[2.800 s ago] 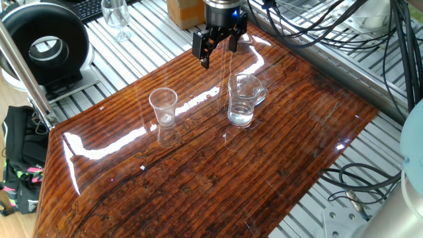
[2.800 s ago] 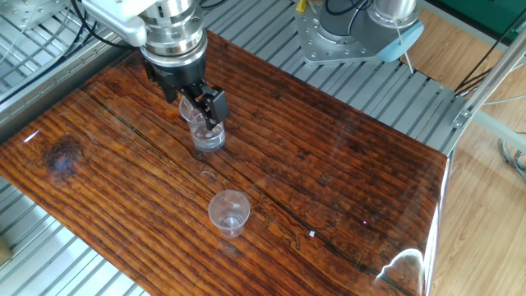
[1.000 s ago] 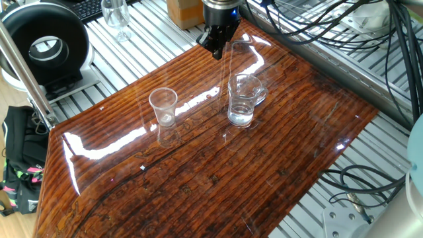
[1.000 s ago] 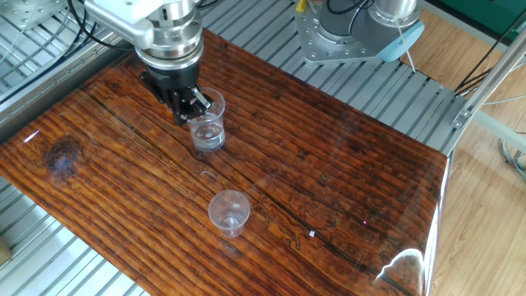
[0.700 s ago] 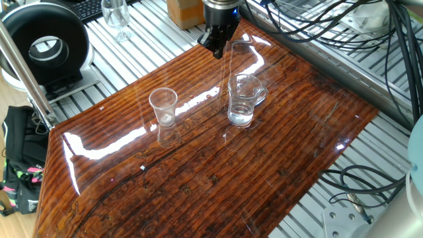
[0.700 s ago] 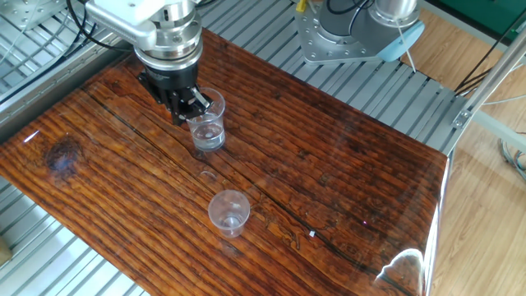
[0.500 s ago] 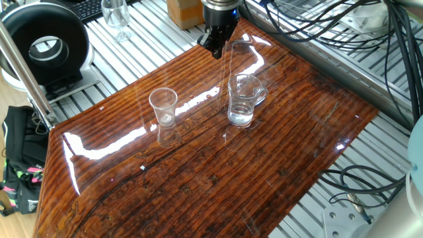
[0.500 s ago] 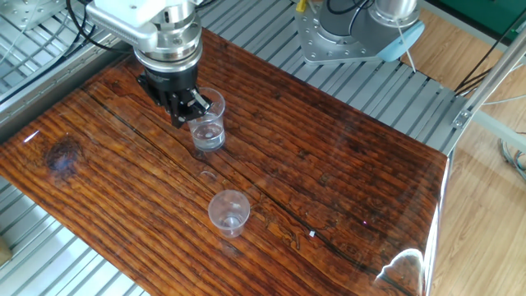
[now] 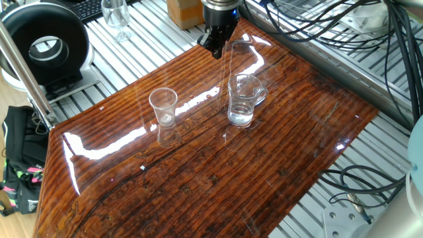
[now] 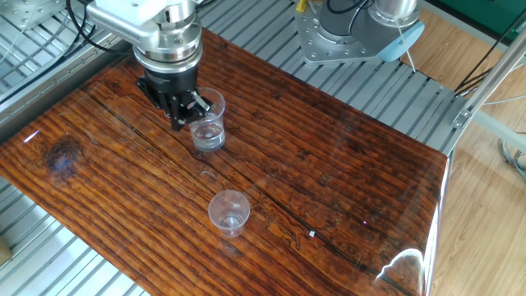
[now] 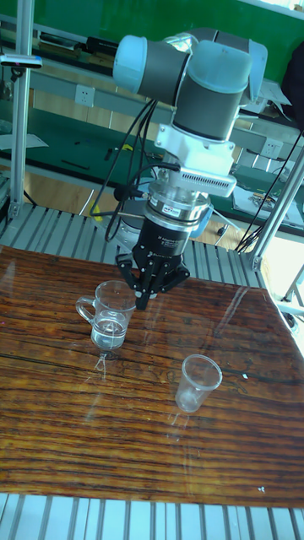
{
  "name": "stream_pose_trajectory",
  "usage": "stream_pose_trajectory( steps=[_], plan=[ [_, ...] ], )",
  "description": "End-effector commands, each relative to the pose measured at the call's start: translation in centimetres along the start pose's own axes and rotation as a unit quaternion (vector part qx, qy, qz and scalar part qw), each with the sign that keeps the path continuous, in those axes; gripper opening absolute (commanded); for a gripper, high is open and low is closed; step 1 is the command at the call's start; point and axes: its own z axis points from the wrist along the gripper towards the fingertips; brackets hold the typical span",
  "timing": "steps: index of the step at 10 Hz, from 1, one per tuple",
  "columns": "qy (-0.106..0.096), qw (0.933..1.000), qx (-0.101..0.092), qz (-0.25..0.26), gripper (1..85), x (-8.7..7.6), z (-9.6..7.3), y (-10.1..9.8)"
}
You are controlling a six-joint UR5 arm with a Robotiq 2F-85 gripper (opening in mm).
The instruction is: Pour the water from one cup into another empty cup
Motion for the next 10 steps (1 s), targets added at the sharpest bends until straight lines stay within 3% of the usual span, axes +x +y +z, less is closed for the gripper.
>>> stream_pose_trajectory(
  steps=[1,2,4,5,6,8,10],
  plan=[
    [0.01,0.9998,0.001,-0.015,1.7,0.5,-0.2,-0.1],
    [0.015,0.9994,-0.02,-0.026,1.7,0.8,-0.2,1.0],
    [0.053,0.9899,-0.08,-0.104,1.7,3.2,-0.6,3.8],
    [0.053,0.9883,-0.077,-0.121,1.7,3.2,-0.6,3.6],
    [0.075,0.9833,-0.07,-0.15,1.7,4.3,-0.7,3.0],
    [0.061,0.977,-0.04,-0.2,1.7,3.5,-0.4,1.4],
    [0.049,0.9665,-0.091,-0.235,1.7,4.0,-0.4,2.5]
  ],
)
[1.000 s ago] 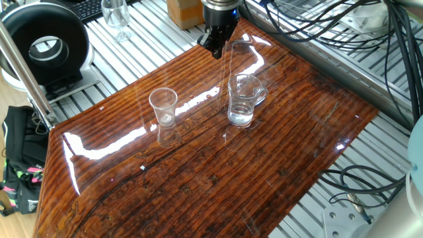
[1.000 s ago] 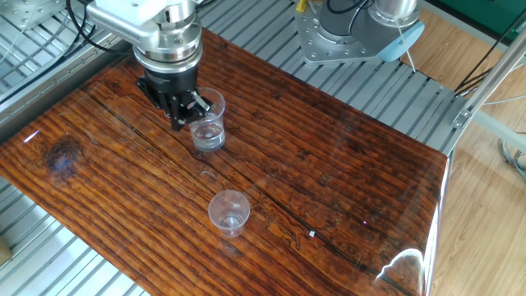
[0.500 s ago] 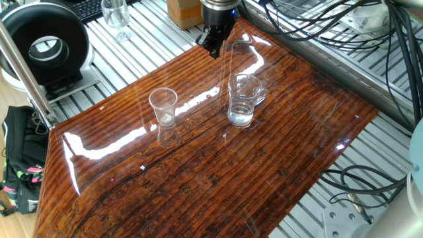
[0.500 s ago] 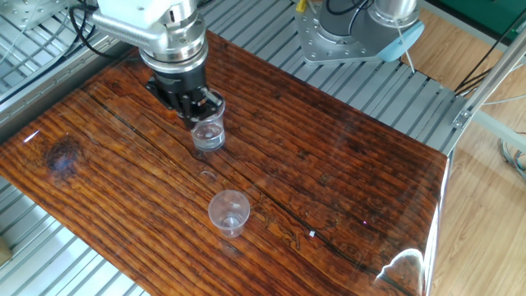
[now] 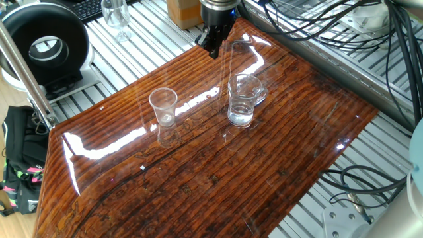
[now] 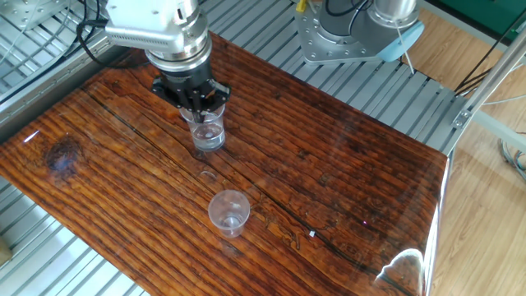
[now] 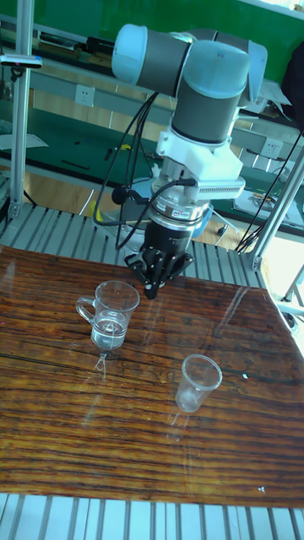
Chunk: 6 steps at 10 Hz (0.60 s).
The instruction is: Pour the water from one cup into another empty cup
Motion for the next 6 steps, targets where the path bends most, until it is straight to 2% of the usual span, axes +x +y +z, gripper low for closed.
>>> stream_pose_trajectory(
  steps=[1,2,3,4,5,6],
  plan=[
    [-0.012,0.9972,-0.022,-0.071,1.7,1.7,0.0,-0.7],
    [-0.013,0.9988,-0.026,-0.039,1.7,2.8,-0.2,-0.8],
    [0.001,0.9991,0.042,0.009,1.7,4.1,-0.4,-4.4],
    [-0.003,0.9967,0.07,0.041,1.7,4.4,-0.5,-6.4],
    [-0.028,0.9928,0.068,0.095,1.7,3.9,0.0,-7.4],
    [-0.052,0.9852,0.067,0.149,1.7,3.5,0.6,-8.4]
  ],
)
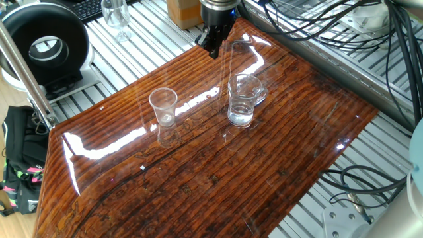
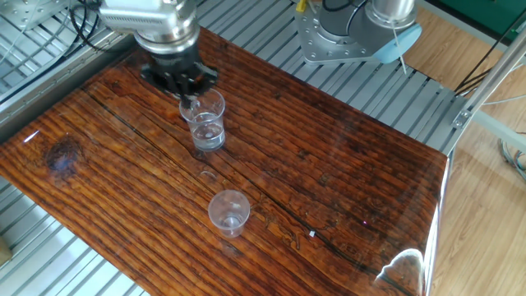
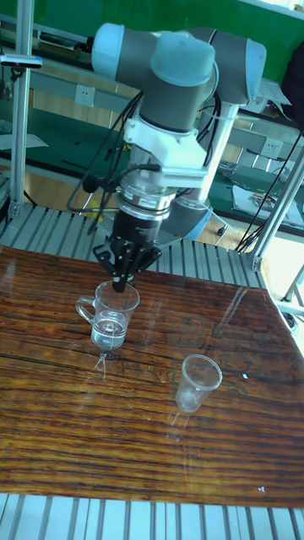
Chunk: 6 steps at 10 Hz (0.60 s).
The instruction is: Pour the water from one cup into another empty cup
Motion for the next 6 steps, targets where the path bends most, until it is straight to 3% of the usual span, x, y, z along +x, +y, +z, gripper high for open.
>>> stream_pose_trajectory(
  steps=[1,2,3,4,5,6],
  plan=[
    [-0.047,0.987,0.006,0.153,1.7,0.0,1.2,-3.2],
    [-0.065,0.9833,0.001,0.17,1.7,-0.2,1.8,-3.9],
    [-0.066,0.9807,0.008,0.184,7.3,0.5,2.5,-4.6],
    [-0.064,0.9776,-0.019,0.2,16.7,0.5,2.4,-2.9],
    [-0.063,0.9759,-0.009,0.209,17.0,0.7,2.5,-3.4],
    [-0.057,0.9738,-0.03,0.218,30.3,0.8,2.4,-2.2]
  ],
)
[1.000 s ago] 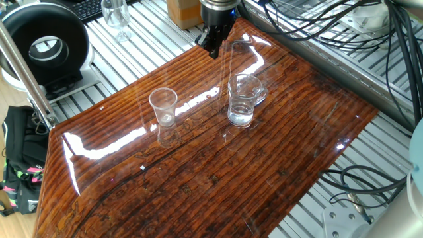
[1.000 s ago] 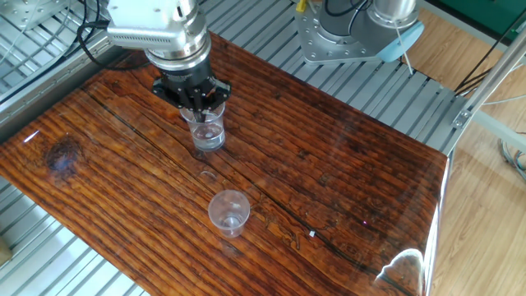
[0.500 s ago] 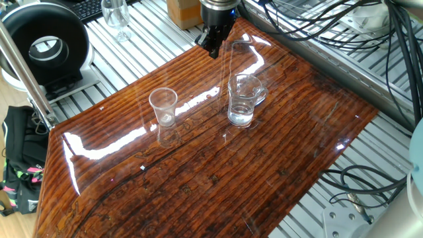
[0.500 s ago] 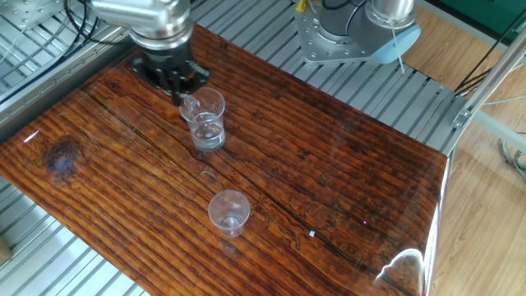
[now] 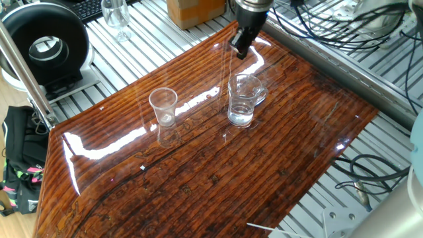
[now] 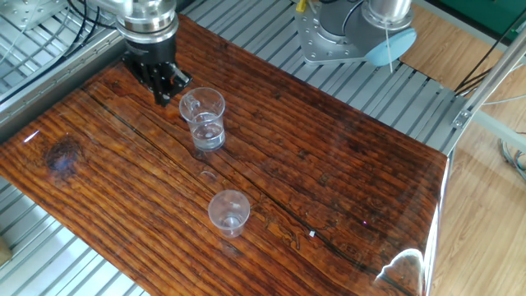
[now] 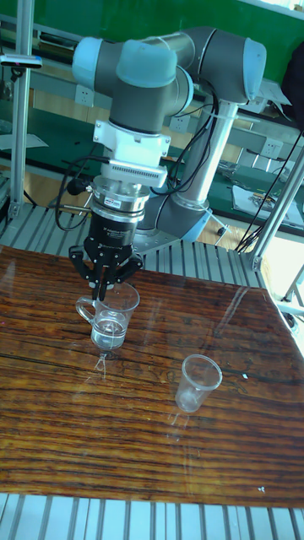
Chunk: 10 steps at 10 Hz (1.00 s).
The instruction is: Pour the water from one cup into another empty cup
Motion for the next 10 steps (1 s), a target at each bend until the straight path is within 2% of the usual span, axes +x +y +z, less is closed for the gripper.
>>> stream_pose_trajectory(
  steps=[1,2,3,4,5,6,8,10],
  plan=[
    [0.012,0.9988,-0.011,0.045,30.3,1.5,0.2,0.3],
    [0.033,0.9978,0.0,0.057,27.7,3.2,0.6,0.8],
    [0.04,0.9974,0.013,0.059,25.0,3.8,1.2,1.0],
    [0.041,0.9976,0.007,0.055,26.7,3.8,1.3,1.3],
    [0.041,0.9979,-0.009,0.05,30.0,3.8,1.7,2.0],
    [0.038,0.9982,-0.014,0.044,33.7,3.8,2.4,2.2],
    [0.052,0.998,-0.002,0.036,33.0,4.6,3.2,1.8],
    [0.053,0.9981,-0.001,0.033,31.7,4.7,3.5,1.4]
  ],
)
